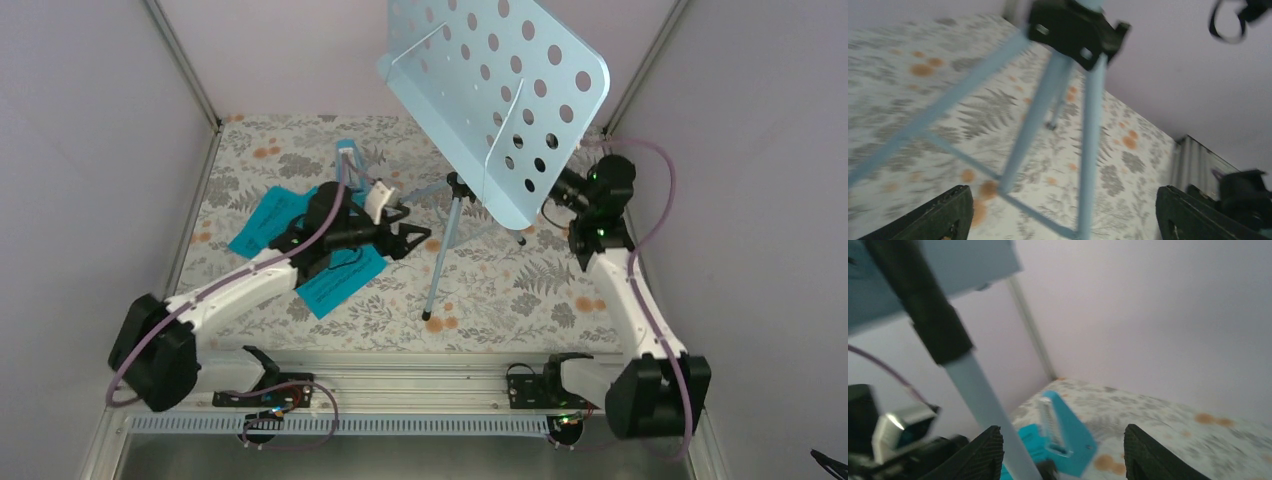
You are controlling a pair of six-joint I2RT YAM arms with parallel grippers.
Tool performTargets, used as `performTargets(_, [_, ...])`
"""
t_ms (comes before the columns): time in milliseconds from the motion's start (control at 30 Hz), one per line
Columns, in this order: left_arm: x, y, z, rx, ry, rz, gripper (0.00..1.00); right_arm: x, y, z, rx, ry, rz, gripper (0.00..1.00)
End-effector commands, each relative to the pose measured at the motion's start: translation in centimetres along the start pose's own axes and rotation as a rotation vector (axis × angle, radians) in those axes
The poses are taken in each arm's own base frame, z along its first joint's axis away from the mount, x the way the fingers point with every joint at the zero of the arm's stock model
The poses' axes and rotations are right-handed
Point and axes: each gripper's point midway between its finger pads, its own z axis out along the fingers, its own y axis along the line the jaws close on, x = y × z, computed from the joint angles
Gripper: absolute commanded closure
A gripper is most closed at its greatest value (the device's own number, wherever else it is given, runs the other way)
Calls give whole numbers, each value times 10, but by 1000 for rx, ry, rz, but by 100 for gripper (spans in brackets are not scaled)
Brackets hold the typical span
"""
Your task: Pack up the instrument practice props
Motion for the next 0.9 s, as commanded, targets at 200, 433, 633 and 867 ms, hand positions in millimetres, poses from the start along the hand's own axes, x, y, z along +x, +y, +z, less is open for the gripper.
performTargets(200, [5, -46, 54, 212, -11, 74, 25, -15, 68, 26, -491, 118, -154, 36])
performTargets(433, [18, -48, 64, 251, 10, 86, 28, -20, 83, 49, -569, 132, -197, 40])
performTargets(633, [20, -54, 69, 296, 19, 111, 45, -22, 88, 65, -597, 119, -197, 50])
performTargets(867, [24, -47, 75, 261, 26, 117, 71, -32, 92, 64, -580, 91, -219, 66])
